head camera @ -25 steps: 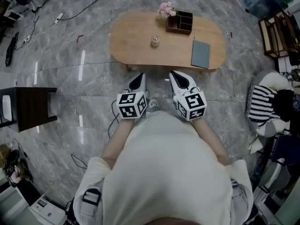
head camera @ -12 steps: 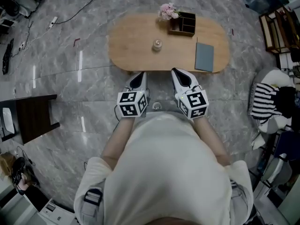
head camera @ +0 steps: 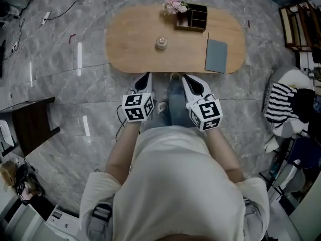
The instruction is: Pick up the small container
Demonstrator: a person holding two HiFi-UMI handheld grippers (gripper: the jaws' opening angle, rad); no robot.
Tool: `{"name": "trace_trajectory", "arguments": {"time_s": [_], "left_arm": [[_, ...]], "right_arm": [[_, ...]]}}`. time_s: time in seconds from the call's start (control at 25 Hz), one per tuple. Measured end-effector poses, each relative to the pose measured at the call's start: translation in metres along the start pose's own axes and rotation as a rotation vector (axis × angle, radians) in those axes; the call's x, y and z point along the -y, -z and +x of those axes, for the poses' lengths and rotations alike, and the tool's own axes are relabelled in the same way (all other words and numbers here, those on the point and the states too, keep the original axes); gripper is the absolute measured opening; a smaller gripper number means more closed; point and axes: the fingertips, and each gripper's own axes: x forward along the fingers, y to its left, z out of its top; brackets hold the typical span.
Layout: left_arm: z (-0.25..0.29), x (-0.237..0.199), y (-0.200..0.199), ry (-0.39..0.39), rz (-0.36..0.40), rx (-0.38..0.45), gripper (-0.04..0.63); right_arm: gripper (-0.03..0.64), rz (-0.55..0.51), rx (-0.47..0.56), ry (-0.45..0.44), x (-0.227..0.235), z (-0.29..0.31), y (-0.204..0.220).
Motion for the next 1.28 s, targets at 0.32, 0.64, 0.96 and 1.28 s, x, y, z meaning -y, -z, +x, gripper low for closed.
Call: {"name": "trace_trajectory", "arguments": {"time_s": [0.32,0.64,0.96,1.28], "left_arm": [[0.073,-0.022,0.001,-0.039,-0.042,-0.039,0.002],[0.142,-0.046,0.021,-0.036,-0.038,-0.095,0.002],[0.212,-0.062,0.056,0.022,0.074,-0.166,0.236],[0.267,-0.088,0.093,-0.01,0.18,-0.229,0.312]], "right_arm": [[-0.002,0.015,-0.067,-0.043,0.045,0.054,0.005],[-0.002,0.028,-0.115,-0.075,0.073,0.105,0.02],[-0.002,0.076,-0.161,-0.094,0.092,0.144,0.051],[-0.002,0.107,-0.202,-0.103,0.109,0.171,0.083]]}}
